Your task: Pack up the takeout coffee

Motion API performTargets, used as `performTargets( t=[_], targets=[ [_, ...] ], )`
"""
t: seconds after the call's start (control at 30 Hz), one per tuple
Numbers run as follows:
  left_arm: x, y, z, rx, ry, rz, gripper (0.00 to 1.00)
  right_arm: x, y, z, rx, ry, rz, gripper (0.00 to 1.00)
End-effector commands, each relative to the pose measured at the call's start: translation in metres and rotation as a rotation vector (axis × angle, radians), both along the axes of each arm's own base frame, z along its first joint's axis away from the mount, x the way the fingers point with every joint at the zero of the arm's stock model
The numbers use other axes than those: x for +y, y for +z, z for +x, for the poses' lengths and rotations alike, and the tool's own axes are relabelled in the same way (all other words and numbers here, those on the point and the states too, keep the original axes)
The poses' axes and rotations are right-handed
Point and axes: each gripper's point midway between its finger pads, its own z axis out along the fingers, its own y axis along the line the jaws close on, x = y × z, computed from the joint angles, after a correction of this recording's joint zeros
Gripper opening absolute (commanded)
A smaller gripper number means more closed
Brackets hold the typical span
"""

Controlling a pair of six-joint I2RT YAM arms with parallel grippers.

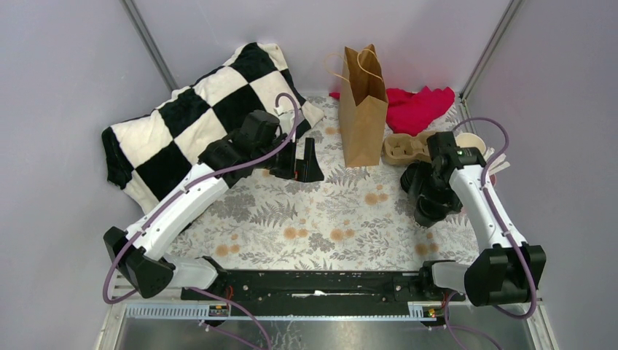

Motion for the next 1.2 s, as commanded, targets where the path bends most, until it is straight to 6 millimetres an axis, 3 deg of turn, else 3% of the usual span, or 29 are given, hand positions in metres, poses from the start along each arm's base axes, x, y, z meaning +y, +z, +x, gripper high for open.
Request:
performTargets(
  t=[0.0,0.13,0.2,0.3,0.43,0.47,0.57,0.8,0.97,1.07,1.17],
  targets=[
    [-0.004,0.018,0.007,-0.045,-0.034,-0.028,0.99,-0.007,0.046,0.011,-0.059,0.006,-0.031,1.00],
    [-0.006,0.021,0.010,-0.046,-0.036,-0.036,0.99,0.007,0.092,0.029,-0.147,0.051,0.040,0.99],
    [-0.006,0.024,0.012,-0.050,-0.034,-0.040,0.99,0.017,0.121,0.051,-0.248,0.096,0.085,0.97],
    [-0.006,0.027,0.014,-0.055,-0.038,-0.040,0.99,0.007,0.153,0.093,-0.343,0.119,0.017,0.96],
    [-0.006,0.030,0.014,-0.068,-0.052,-0.043,0.99,-0.031,0.150,0.156,-0.367,0.058,-0.102,0.85],
    [-0.006,0.032,0.014,-0.073,-0.052,-0.042,0.99,-0.049,0.145,0.166,-0.366,0.007,-0.091,0.81],
    [-0.002,0.033,0.014,-0.090,-0.048,-0.030,0.99,-0.073,0.130,0.189,-0.347,-0.022,-0.072,0.78],
    [0.007,0.029,0.016,-0.110,-0.024,0.009,0.99,-0.100,0.102,0.211,-0.267,-0.019,-0.125,0.64],
    [0.007,0.027,0.018,-0.112,-0.030,0.018,0.99,-0.102,0.083,0.219,-0.227,-0.008,-0.120,0.57],
    [0.008,0.026,0.019,-0.113,-0.029,0.027,0.99,-0.104,0.080,0.224,-0.219,-0.008,-0.127,0.45],
    [0.009,0.025,0.019,-0.117,-0.027,0.036,0.99,-0.106,0.076,0.226,-0.208,-0.013,-0.128,0.44]
  ],
)
